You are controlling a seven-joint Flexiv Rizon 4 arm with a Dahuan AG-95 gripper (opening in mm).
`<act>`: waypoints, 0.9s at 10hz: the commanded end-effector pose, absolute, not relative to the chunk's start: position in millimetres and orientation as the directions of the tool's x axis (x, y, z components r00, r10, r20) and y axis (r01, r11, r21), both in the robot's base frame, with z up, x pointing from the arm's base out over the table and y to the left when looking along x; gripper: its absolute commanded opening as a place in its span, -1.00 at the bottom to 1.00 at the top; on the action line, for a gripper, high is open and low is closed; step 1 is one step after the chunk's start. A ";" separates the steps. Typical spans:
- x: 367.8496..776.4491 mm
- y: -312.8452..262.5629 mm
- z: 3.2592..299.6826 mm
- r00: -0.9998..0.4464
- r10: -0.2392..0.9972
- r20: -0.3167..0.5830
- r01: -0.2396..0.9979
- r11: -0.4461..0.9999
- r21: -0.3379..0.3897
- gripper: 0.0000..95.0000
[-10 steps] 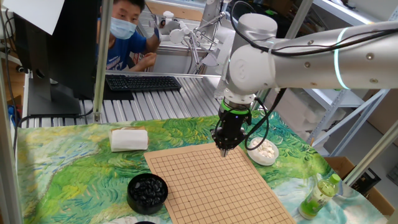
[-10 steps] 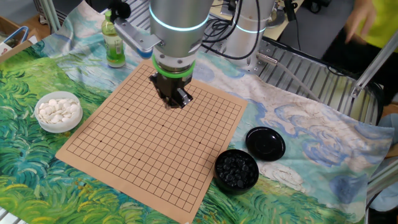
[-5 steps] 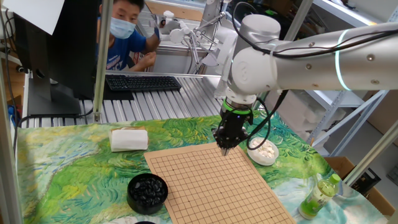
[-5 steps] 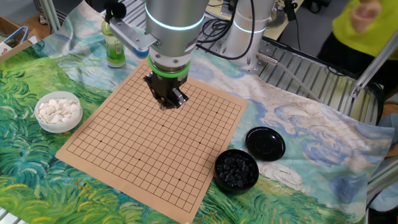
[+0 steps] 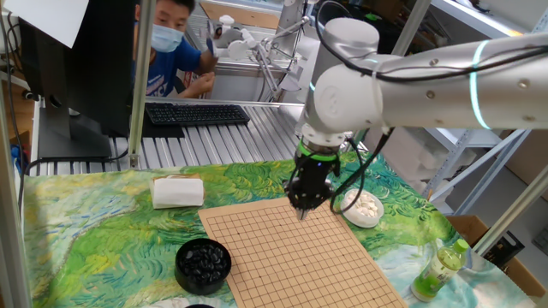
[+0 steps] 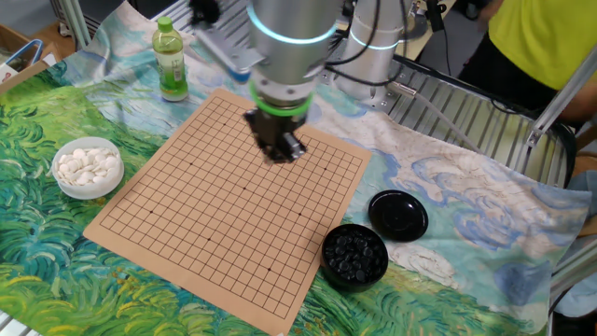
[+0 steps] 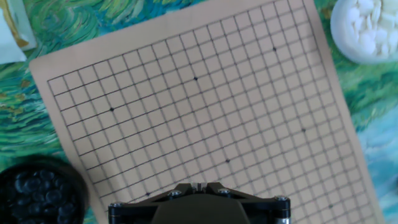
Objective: Play the first move as black on the 3-4 point in the upper right corner of the Go board
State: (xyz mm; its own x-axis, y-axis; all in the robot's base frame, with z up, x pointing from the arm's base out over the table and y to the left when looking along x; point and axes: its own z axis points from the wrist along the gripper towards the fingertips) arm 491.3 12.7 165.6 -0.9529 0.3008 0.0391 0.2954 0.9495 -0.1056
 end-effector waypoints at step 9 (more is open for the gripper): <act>461.5 87.9 152.1 -0.877 0.480 0.018 0.475 0.873 -0.108 -1.00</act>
